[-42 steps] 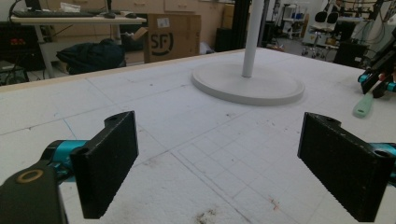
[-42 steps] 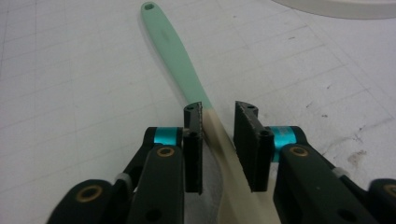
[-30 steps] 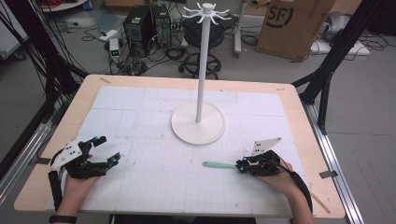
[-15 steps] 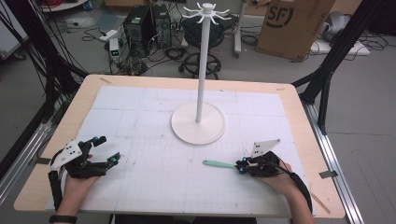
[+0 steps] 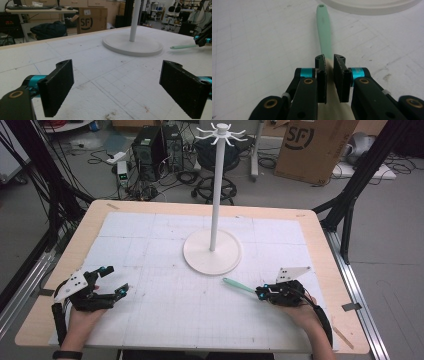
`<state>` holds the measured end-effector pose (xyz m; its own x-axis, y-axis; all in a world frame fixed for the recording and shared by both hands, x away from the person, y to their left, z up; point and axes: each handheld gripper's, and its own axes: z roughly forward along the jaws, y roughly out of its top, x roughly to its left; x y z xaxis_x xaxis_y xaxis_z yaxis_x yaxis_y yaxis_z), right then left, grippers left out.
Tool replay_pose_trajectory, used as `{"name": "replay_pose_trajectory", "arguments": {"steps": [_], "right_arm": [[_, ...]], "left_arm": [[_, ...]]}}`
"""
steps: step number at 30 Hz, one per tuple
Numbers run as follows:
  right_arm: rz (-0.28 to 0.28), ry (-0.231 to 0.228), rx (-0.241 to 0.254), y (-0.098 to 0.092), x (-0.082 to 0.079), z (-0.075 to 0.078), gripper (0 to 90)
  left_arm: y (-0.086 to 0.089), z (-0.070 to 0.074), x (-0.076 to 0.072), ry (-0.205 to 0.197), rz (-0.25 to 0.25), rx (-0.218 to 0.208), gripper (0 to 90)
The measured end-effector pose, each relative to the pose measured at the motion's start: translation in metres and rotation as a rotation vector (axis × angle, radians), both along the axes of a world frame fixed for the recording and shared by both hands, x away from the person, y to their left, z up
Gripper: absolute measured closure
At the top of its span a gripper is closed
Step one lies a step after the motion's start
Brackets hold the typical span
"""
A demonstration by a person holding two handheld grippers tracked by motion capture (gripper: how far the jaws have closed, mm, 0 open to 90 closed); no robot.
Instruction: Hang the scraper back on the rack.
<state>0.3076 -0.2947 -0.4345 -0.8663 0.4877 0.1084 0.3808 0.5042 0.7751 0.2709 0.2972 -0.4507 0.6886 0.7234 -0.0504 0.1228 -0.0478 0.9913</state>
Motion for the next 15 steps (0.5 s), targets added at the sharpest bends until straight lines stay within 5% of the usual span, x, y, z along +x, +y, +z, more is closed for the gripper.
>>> {"name": "replay_pose_trajectory", "arguments": {"steps": [7,15], "right_arm": [[-0.045,-0.016,0.075,-0.008,-0.004,0.015,81.9],[-0.060,-0.058,0.118,-0.010,-0.005,0.060,81.8]], "left_arm": [[0.000,0.000,0.000,0.000,-0.001,0.000,12.6],[0.000,0.000,0.000,-0.001,-0.003,0.001,12.6]]}}
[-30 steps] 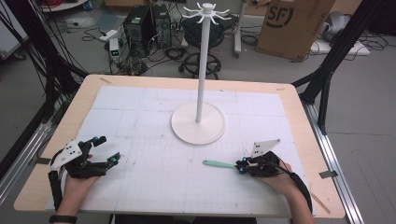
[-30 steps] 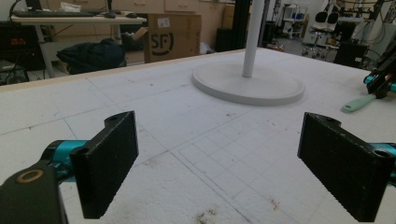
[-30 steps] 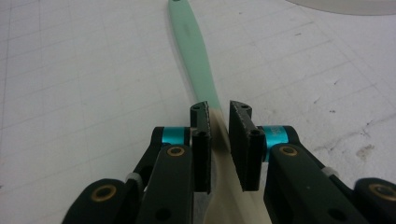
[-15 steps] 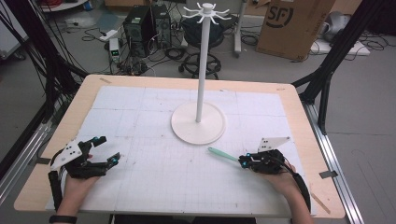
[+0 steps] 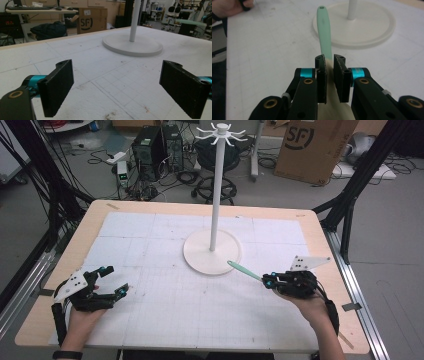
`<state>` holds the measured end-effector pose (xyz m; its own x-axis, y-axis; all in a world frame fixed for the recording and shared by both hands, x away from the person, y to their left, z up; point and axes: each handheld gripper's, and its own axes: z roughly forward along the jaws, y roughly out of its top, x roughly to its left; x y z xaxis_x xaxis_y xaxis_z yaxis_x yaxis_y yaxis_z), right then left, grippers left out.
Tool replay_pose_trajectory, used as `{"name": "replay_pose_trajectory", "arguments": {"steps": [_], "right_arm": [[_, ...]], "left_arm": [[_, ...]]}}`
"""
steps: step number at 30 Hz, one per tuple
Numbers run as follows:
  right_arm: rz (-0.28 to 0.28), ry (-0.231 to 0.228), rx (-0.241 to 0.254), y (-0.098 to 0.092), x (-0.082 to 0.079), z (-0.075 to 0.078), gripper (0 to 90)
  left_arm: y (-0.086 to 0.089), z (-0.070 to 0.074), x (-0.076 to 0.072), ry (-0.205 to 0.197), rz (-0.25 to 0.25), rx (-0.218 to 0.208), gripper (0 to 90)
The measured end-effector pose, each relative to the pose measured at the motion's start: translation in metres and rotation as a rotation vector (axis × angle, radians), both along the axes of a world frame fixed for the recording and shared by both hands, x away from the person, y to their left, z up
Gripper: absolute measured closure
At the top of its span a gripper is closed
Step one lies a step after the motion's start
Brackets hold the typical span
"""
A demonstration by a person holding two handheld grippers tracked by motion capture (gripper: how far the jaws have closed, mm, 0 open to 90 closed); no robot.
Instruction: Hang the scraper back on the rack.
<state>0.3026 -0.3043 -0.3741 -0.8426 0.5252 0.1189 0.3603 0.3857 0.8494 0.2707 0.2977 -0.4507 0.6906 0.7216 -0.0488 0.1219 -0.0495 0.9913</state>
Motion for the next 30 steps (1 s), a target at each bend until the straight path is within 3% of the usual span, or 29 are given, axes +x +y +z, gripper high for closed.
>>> {"name": "replay_pose_trajectory", "arguments": {"steps": [21,26,30], "right_arm": [[-0.072,-0.154,0.042,-0.009,0.004,0.174,81.8],[-0.103,-0.185,0.056,-0.010,0.005,0.207,81.7],[-0.121,-0.203,0.067,-0.008,0.010,0.225,81.8]], "left_arm": [[0.001,0.000,0.000,-0.002,-0.001,-0.008,12.4],[0.001,0.000,0.000,-0.002,-0.001,-0.010,12.4],[0.001,0.000,0.000,-0.003,0.000,-0.010,12.4]]}}
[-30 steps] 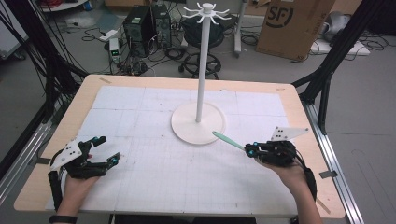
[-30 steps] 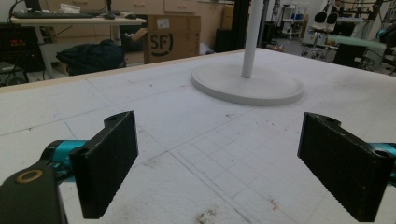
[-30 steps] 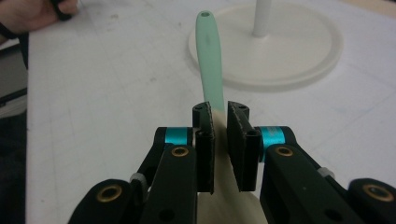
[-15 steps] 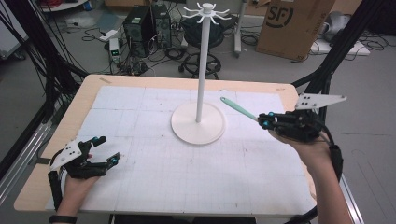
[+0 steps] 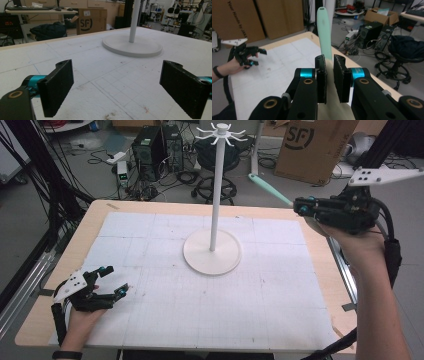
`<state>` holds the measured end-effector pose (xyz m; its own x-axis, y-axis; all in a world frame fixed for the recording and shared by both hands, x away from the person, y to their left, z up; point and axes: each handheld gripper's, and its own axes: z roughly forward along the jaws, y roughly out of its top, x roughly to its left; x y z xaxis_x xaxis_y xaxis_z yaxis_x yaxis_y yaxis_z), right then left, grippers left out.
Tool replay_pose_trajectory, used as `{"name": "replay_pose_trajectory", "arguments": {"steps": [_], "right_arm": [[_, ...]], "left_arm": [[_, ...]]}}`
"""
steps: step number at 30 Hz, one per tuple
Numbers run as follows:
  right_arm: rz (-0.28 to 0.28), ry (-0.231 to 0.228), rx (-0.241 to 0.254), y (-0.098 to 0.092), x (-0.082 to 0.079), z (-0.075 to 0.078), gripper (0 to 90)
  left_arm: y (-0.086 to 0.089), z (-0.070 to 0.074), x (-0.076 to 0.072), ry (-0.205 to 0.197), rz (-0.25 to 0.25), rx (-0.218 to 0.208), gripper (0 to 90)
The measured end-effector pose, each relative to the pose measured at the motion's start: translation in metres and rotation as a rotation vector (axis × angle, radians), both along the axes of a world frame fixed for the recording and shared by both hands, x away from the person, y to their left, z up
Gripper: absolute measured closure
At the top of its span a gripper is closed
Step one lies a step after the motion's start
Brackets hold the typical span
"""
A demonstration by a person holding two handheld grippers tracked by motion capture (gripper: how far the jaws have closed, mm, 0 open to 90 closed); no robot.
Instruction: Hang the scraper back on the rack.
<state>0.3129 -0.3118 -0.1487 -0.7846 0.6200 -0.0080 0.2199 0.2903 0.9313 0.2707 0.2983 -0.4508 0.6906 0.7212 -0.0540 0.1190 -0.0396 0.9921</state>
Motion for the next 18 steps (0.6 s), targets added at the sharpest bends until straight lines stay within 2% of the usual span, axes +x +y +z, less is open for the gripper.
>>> {"name": "replay_pose_trajectory", "arguments": {"steps": [8,18], "right_arm": [[-0.003,-0.009,0.034,0.011,0.010,0.021,81.8],[0.011,-0.030,0.035,0.027,0.015,0.039,81.8]], "left_arm": [[0.000,0.000,0.000,-0.002,-0.003,-0.001,12.4],[0.000,0.000,0.000,-0.002,-0.006,0.007,12.4]]}}
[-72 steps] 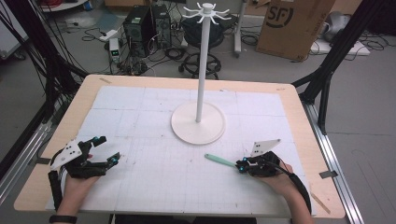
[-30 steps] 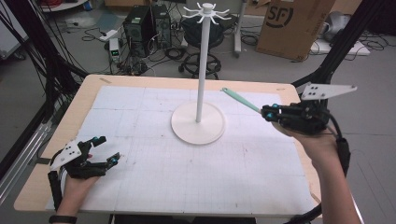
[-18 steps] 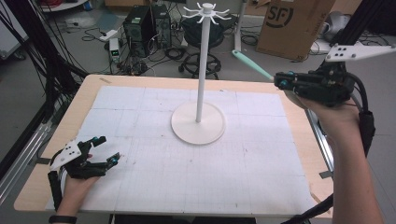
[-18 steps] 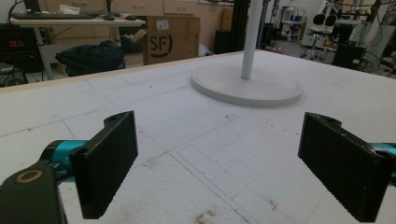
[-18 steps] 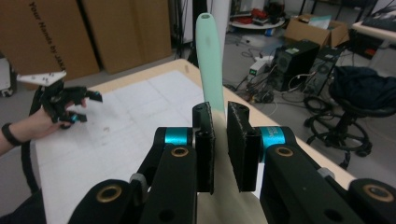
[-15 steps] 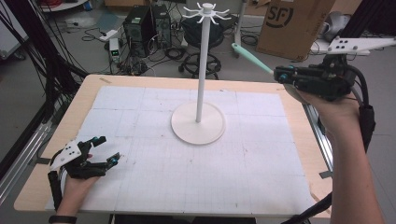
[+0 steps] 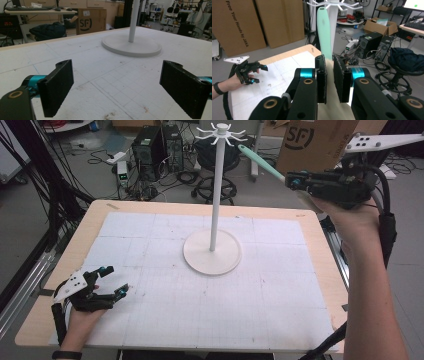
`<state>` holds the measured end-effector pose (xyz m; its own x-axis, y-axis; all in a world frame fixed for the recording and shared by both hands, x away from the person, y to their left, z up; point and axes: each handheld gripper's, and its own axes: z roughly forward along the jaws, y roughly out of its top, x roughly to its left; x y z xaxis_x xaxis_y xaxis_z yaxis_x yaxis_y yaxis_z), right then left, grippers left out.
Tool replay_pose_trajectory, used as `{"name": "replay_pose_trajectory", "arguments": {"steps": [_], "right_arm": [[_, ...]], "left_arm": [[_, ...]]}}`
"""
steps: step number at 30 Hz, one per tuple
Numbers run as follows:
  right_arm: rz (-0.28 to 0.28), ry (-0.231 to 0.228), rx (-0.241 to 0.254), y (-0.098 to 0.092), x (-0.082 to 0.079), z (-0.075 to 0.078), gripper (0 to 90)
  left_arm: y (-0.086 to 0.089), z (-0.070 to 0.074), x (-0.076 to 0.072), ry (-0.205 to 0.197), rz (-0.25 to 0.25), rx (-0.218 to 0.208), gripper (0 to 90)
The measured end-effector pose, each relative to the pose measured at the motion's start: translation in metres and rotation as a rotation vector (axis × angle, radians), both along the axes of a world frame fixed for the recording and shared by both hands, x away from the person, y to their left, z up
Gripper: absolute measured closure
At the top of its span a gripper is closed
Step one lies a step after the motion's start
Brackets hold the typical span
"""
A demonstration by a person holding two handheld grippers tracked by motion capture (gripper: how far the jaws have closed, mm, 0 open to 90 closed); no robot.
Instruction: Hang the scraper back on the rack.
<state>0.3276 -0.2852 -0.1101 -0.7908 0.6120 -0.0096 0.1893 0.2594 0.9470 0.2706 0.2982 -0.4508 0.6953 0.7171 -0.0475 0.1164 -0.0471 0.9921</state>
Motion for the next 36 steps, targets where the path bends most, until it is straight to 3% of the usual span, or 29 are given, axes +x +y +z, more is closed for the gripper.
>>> {"name": "replay_pose_trajectory", "arguments": {"steps": [21,36], "right_arm": [[-0.012,-0.006,-0.028,0.016,0.008,0.004,81.7],[-0.037,0.002,-0.043,0.016,0.015,-0.004,81.5]], "left_arm": [[0.000,0.000,0.000,-0.002,-0.003,0.001,12.4],[0.000,0.000,0.000,-0.003,-0.002,0.001,12.4]]}}
